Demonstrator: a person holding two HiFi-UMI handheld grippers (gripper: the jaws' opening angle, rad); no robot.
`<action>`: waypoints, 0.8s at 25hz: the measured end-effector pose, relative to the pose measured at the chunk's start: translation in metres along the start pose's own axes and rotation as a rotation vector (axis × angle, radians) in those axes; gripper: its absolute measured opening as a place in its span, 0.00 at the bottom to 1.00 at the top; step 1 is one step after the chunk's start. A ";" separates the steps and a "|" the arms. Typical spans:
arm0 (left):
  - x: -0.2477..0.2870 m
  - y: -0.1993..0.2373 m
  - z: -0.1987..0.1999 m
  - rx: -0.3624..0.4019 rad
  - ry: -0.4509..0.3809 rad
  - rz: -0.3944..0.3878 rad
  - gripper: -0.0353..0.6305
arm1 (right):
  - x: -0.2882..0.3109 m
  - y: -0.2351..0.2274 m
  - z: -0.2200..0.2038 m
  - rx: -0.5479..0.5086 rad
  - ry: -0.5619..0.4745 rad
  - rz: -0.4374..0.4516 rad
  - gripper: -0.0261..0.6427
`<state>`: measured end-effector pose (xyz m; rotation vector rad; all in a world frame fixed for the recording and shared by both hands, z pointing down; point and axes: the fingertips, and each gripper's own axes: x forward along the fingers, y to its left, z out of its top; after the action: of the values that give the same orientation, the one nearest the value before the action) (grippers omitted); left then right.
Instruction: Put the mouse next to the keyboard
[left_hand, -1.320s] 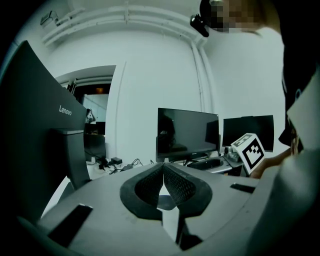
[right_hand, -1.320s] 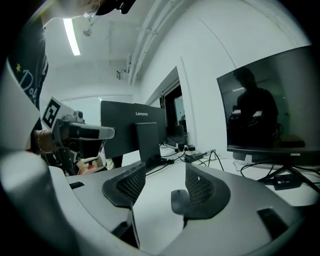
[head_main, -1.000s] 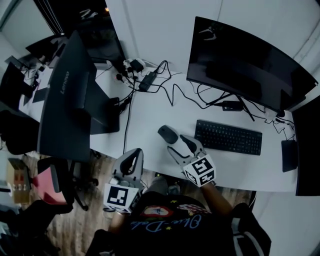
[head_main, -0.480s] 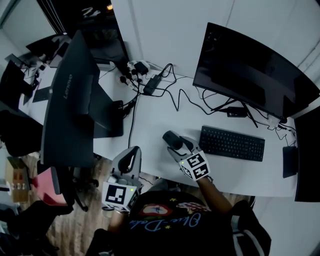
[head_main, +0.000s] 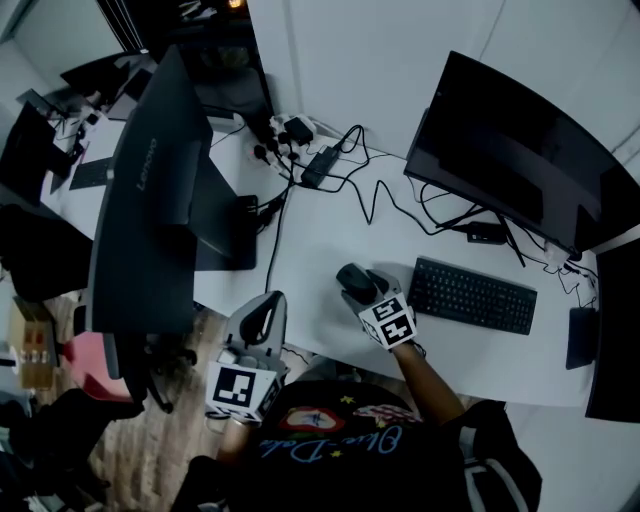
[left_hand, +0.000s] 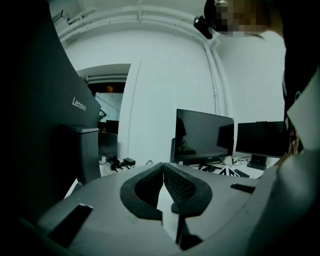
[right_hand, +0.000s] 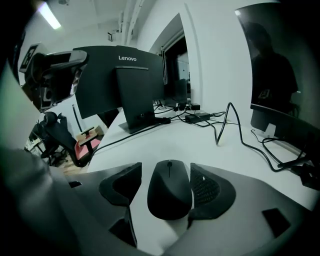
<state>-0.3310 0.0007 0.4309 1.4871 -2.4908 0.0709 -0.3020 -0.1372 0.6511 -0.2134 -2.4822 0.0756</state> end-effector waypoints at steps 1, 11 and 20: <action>0.001 0.001 0.000 -0.001 -0.001 0.001 0.06 | 0.003 -0.002 -0.002 -0.001 0.009 0.000 0.44; 0.005 0.010 -0.001 -0.015 0.001 0.020 0.06 | 0.022 -0.007 -0.020 0.008 0.095 0.019 0.44; 0.002 0.017 -0.003 -0.026 0.002 0.034 0.06 | 0.027 -0.002 -0.027 -0.032 0.142 0.004 0.44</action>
<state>-0.3462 0.0076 0.4353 1.4347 -2.5058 0.0463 -0.3074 -0.1347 0.6886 -0.2289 -2.3431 0.0208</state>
